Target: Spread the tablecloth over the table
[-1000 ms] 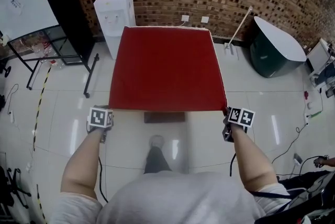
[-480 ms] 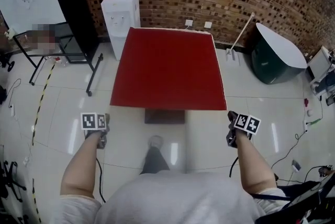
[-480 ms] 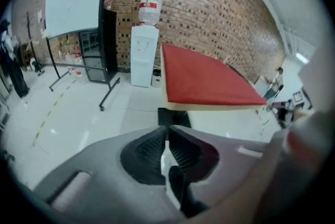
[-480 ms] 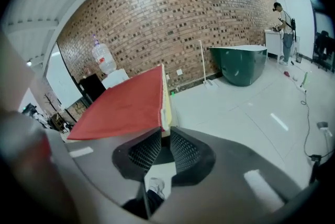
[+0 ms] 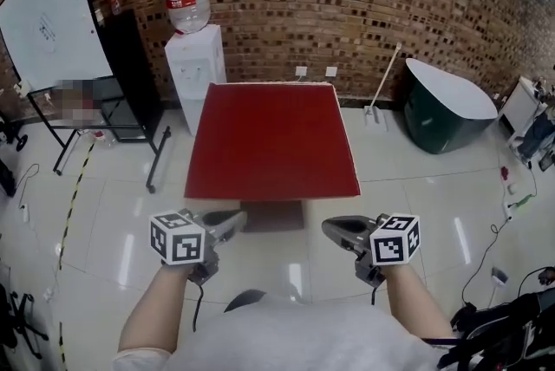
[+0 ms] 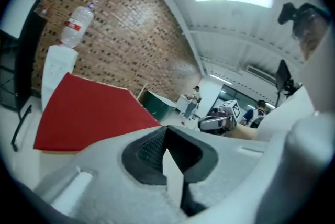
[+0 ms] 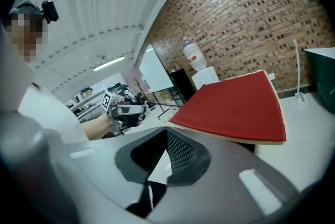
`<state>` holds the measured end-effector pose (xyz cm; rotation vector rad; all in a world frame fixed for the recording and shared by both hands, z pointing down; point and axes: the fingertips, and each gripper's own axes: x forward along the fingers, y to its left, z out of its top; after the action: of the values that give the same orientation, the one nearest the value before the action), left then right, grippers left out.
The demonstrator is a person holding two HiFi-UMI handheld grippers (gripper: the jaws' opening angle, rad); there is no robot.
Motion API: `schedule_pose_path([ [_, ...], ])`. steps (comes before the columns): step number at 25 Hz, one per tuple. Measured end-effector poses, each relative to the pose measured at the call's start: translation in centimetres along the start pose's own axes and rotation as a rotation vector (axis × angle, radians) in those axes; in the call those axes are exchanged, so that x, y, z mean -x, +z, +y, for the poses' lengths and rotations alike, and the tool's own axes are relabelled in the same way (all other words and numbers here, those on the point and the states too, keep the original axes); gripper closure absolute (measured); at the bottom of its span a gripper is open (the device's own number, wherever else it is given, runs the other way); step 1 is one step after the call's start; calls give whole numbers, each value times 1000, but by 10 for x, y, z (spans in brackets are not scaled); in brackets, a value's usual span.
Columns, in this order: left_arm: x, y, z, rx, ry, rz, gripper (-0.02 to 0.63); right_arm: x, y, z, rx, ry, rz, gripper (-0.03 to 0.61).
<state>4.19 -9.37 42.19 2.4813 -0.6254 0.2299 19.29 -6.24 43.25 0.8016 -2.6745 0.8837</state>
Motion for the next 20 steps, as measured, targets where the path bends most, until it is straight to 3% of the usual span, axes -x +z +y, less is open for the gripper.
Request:
schedule_pose_path([
  [4, -15, -1, -67, -88, -127, -13, 612, -3, -7, 54, 84, 72, 15, 578],
  [8, -1, -11, -93, -74, -155, -13, 612, -2, -20, 91, 95, 71, -16, 578],
  [13, 73, -46, -128, -57, -149, -54, 612, -21, -63, 163, 56, 77, -54, 578],
  [17, 142, -97, -164, -45, -154, -51, 612, -34, -109, 238, 27, 77, -59, 578],
  [20, 187, -126, -189, 13, -183, -42, 612, -41, -128, 283, 6, 37, -99, 578],
])
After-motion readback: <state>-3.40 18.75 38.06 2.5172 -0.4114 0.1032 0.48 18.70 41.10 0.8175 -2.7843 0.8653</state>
